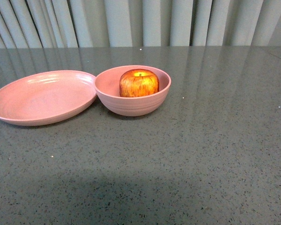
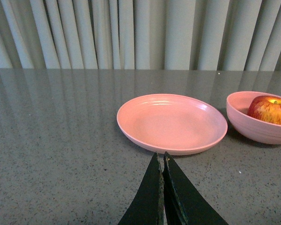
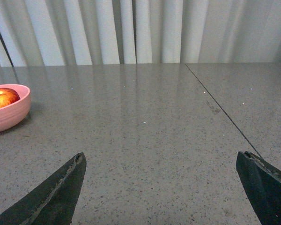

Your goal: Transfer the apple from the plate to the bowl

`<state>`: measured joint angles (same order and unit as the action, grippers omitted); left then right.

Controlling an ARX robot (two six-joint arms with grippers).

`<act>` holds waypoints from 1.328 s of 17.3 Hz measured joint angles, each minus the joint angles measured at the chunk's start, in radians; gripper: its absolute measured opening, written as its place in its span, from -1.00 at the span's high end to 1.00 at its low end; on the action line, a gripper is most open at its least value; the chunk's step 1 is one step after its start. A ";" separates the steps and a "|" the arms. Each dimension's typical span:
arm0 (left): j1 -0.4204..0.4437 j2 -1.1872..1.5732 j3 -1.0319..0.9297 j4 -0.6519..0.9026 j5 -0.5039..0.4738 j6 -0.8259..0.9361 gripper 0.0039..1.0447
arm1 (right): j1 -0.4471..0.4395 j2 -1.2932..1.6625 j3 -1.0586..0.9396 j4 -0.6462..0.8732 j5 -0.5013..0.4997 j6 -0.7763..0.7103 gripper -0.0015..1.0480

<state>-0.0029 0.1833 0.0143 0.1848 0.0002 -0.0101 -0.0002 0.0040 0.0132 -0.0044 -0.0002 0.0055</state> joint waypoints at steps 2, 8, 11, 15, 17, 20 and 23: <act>0.000 -0.015 0.000 -0.014 0.000 0.000 0.98 | 0.000 0.000 0.000 0.000 0.000 0.000 -0.87; 0.001 -0.173 0.001 -0.188 0.000 0.003 0.98 | 0.000 0.000 0.000 0.000 0.000 0.000 -0.87; 0.001 -0.173 0.001 -0.188 0.000 0.003 0.71 | 0.000 0.000 0.000 0.000 0.000 0.000 -0.87; 0.001 -0.173 0.001 -0.188 0.000 0.003 -0.09 | 0.000 0.000 0.000 0.000 0.000 0.000 -0.87; 0.001 -0.173 0.001 -0.188 0.000 0.003 -0.51 | 0.000 0.000 0.000 0.000 0.000 0.000 -0.87; 0.001 -0.173 0.001 -0.188 0.000 0.005 -0.92 | 0.000 0.000 0.000 0.000 0.000 0.000 -0.87; 0.001 -0.173 0.001 -0.188 0.000 0.007 -0.88 | 0.000 0.000 0.000 0.000 0.000 0.000 -0.87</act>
<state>-0.0017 0.0101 0.0151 -0.0036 -0.0002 -0.0032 -0.0002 0.0044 0.0132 -0.0040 -0.0002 0.0055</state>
